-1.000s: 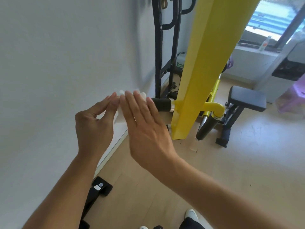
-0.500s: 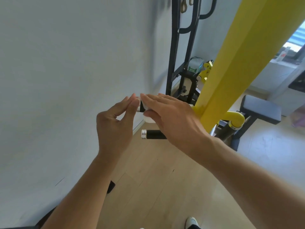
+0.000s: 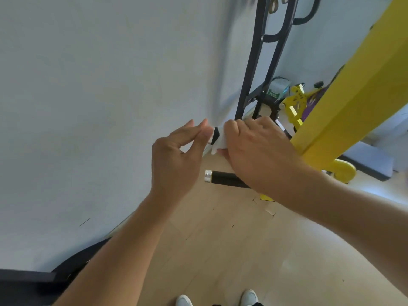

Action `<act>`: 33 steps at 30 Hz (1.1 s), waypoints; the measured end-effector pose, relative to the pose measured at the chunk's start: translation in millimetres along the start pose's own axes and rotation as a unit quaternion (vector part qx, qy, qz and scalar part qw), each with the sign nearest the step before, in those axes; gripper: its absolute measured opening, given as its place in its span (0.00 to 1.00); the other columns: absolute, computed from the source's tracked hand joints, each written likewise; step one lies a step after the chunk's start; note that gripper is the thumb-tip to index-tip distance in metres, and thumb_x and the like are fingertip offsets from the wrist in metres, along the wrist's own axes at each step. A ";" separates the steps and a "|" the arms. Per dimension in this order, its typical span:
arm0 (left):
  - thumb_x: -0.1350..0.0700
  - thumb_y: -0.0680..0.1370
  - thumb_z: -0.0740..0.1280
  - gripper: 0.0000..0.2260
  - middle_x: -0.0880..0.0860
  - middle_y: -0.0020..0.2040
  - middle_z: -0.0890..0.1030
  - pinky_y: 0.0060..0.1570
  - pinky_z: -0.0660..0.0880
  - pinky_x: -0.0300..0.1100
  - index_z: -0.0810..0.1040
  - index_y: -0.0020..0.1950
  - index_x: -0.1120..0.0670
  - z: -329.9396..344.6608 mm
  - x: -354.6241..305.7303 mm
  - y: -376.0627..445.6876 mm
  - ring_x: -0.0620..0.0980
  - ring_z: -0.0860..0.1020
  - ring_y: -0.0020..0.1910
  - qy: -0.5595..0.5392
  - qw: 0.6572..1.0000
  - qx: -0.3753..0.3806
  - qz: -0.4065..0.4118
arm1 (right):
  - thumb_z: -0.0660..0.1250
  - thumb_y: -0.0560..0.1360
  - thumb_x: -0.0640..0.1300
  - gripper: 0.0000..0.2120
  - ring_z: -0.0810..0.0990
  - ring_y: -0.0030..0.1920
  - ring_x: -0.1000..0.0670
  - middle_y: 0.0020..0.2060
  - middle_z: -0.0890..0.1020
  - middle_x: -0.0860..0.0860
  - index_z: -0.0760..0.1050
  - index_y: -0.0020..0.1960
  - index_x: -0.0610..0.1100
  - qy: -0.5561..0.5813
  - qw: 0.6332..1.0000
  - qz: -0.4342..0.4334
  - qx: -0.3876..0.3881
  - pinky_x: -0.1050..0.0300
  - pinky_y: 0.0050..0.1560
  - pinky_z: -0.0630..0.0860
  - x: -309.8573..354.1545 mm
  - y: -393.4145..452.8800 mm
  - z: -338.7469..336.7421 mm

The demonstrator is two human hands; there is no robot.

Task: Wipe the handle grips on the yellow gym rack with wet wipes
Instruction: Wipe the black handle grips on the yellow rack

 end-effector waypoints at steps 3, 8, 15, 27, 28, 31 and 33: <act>0.51 0.79 0.70 0.06 0.23 0.54 0.74 0.53 0.72 0.22 0.84 0.54 0.43 -2.3 1.0 -1.3 0.36 0.77 0.64 -0.014 1.000 -0.005 -0.008 | 0.56 0.83 0.53 0.16 0.77 0.39 0.48 0.42 0.78 0.49 0.71 0.58 0.41 0.080 0.996 -0.042 0.006 0.48 0.48 0.76 10.8 16.7 -3.0; 0.48 0.79 0.69 0.10 0.36 0.55 0.80 0.53 0.71 0.23 0.84 0.59 0.46 -9.7 2.9 -2.3 0.37 0.76 0.66 0.026 1.000 -0.011 0.006 | 0.60 0.83 0.49 0.13 0.77 0.40 0.48 0.45 0.78 0.50 0.66 0.63 0.43 0.066 0.996 -0.038 0.045 0.51 0.50 0.76 4.8 9.0 -1.3; 0.48 0.79 0.70 0.12 0.45 0.58 0.84 0.60 0.70 0.25 0.84 0.60 0.48 -1.3 -0.7 -7.6 0.37 0.77 0.65 0.019 1.000 -0.006 -0.013 | 0.62 0.82 0.46 0.13 0.75 0.43 0.48 0.48 0.79 0.47 0.64 0.63 0.43 0.026 0.994 0.006 0.110 0.52 0.50 0.74 -12.2 -5.9 -2.8; 0.48 0.78 0.70 0.13 0.48 0.56 0.86 0.59 0.71 0.24 0.84 0.61 0.50 -7.7 -0.9 -14.0 0.40 0.80 0.62 0.005 1.000 -0.005 -0.028 | 0.45 0.78 0.68 0.31 0.76 0.53 0.46 0.56 0.77 0.47 0.65 0.65 0.44 -0.037 0.989 -0.013 0.141 0.51 0.56 0.74 -11.7 -30.3 -16.4; 0.48 0.78 0.70 0.13 0.48 0.57 0.86 0.59 0.72 0.25 0.84 0.60 0.50 -7.1 -0.9 -14.7 0.40 0.80 0.62 -0.002 0.999 0.000 -0.032 | 0.45 0.81 0.64 0.28 0.76 0.53 0.46 0.56 0.77 0.46 0.65 0.64 0.43 -0.023 0.991 -0.019 0.132 0.50 0.57 0.73 -5.7 -25.0 -17.6; 0.49 0.78 0.71 0.12 0.46 0.56 0.86 0.62 0.74 0.33 0.84 0.59 0.50 -7.1 -1.1 -16.3 0.39 0.80 0.61 -0.014 0.999 0.001 -0.040 | 0.51 0.84 0.56 0.19 0.77 0.50 0.46 0.50 0.76 0.48 0.66 0.63 0.42 0.107 0.989 -0.027 0.098 0.50 0.55 0.73 13.8 -1.3 -11.5; 0.49 0.78 0.70 0.12 0.46 0.56 0.86 0.63 0.74 0.35 0.84 0.60 0.50 -9.3 -1.1 -16.2 0.38 0.80 0.61 -0.014 0.999 -0.005 -0.037 | 0.54 0.84 0.54 0.17 0.77 0.46 0.47 0.48 0.77 0.48 0.68 0.62 0.41 0.141 0.987 -0.033 0.069 0.48 0.53 0.75 19.7 4.0 -7.1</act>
Point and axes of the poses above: each hand's wrist, its own y-axis towards the middle knuckle, its own z-axis out of the palm, x = y × z, the point moved 4 cm from there along y, towards the middle knuckle
